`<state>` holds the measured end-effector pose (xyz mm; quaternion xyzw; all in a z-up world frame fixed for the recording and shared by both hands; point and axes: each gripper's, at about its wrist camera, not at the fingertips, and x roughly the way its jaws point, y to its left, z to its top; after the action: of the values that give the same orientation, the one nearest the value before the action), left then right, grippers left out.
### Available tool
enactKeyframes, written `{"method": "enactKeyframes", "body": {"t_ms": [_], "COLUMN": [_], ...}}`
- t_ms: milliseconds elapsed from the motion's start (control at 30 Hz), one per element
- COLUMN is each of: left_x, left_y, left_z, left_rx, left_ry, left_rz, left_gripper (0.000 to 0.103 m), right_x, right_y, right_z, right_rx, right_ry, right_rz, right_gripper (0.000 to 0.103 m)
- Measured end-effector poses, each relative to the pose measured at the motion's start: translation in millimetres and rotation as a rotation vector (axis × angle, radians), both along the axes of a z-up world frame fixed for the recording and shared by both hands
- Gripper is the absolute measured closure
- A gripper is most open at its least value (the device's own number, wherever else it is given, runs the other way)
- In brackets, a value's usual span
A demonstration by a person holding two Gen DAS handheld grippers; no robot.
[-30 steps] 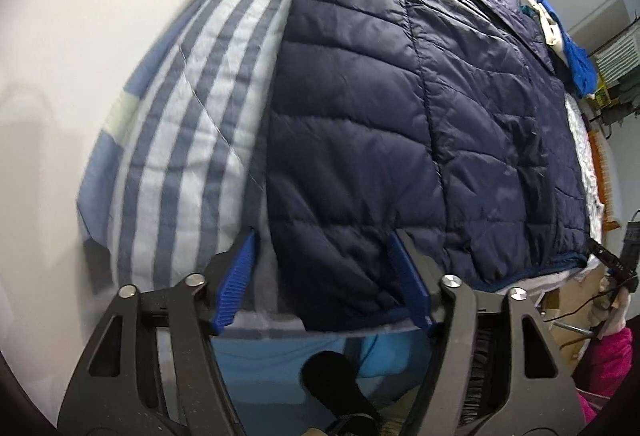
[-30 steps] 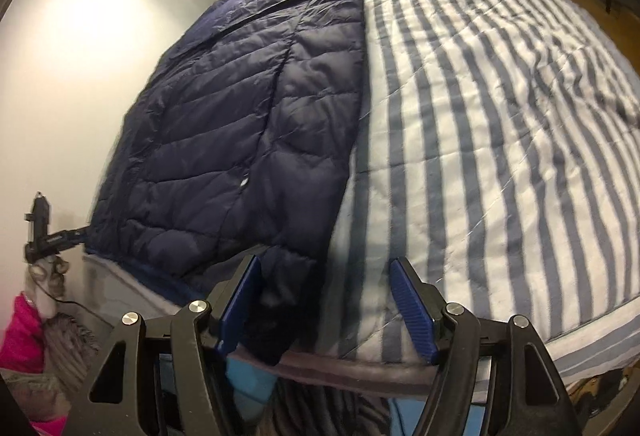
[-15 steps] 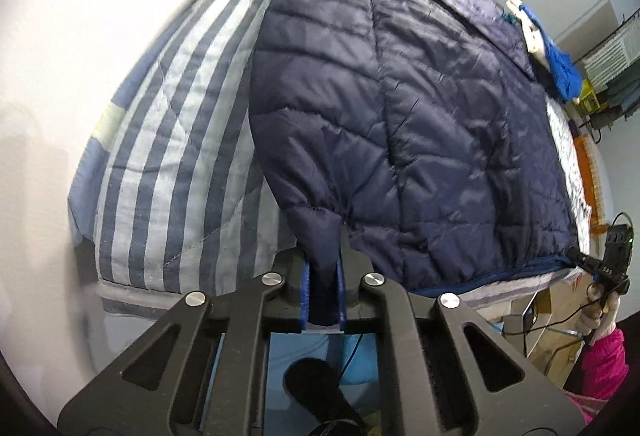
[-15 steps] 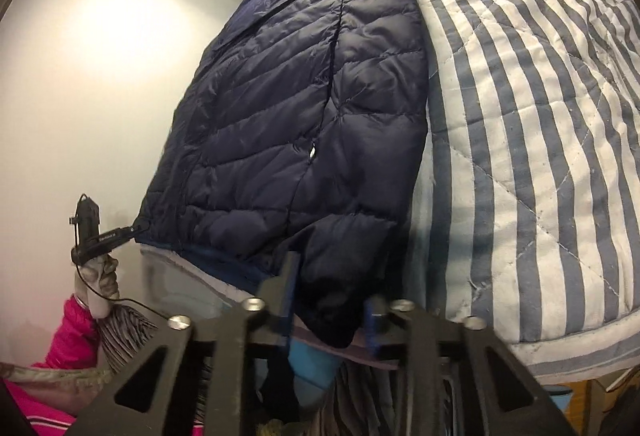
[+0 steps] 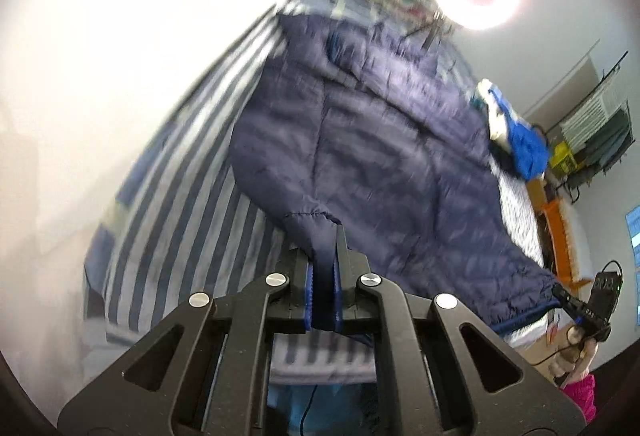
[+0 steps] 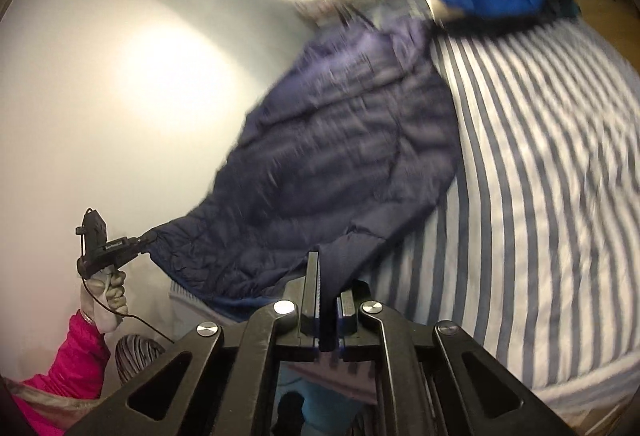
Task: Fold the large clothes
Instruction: 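Close the left tool on the hem while the right tool grips the hem too, then lift the hem with both tools and fold it over toward the collar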
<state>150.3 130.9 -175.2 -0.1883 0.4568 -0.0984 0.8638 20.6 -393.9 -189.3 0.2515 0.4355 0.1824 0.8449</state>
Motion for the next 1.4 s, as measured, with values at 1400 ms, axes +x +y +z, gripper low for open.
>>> {"method": "enactKeyframes", "body": {"t_ms": [1400], "left_x": [363], "left_y": [-62], "left_z": [-95], "left_rx": [0.152], "left_ry": [0.052], "left_rz": [0.008], "left_gripper": [0.094], "right_x": [355], "right_y": [-20], "right_z": [-75], "right_rx": [-0.422], "right_ry": [0.13], "right_rz": [-0.119], "right_gripper": [0.101]}}
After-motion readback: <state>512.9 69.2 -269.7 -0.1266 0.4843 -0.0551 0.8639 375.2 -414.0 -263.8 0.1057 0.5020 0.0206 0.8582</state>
